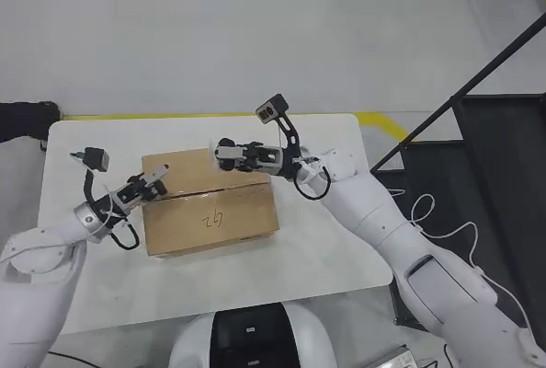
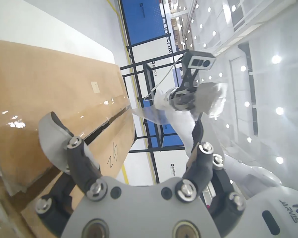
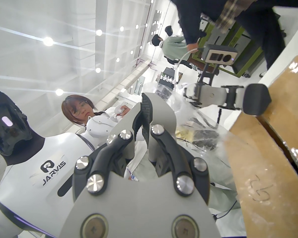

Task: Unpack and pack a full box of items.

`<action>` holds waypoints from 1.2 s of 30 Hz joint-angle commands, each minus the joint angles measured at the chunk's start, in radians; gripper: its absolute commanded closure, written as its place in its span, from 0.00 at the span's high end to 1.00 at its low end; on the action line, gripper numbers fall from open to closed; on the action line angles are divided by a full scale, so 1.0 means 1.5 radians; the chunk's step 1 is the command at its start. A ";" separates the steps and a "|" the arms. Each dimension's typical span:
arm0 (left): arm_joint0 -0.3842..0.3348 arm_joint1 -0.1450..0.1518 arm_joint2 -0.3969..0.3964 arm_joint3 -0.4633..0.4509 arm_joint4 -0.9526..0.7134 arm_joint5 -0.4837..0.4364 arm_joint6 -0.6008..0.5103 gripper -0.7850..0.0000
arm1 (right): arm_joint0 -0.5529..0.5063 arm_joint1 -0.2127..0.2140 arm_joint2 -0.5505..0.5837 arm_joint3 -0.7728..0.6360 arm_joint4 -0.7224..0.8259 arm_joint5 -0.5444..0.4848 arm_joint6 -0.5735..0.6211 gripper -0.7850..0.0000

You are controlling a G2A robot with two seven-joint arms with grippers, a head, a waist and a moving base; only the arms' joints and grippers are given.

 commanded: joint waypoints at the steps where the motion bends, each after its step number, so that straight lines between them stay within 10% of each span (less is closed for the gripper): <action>1: 0.016 0.002 -0.023 -0.011 -0.010 -0.004 0.004 1.00 | 0.003 -0.004 -0.002 0.009 -0.004 0.001 0.001 0.00; 15: 0.122 0.010 -0.141 -0.070 -0.036 -0.001 0.038 1.00 | 0.045 -0.043 -0.051 0.081 -0.083 0.008 0.008 0.00; 36: 0.145 0.005 -0.138 -0.079 0.014 0.003 0.060 1.00 | 0.076 -0.080 -0.062 0.108 -0.150 -0.071 -0.071 0.00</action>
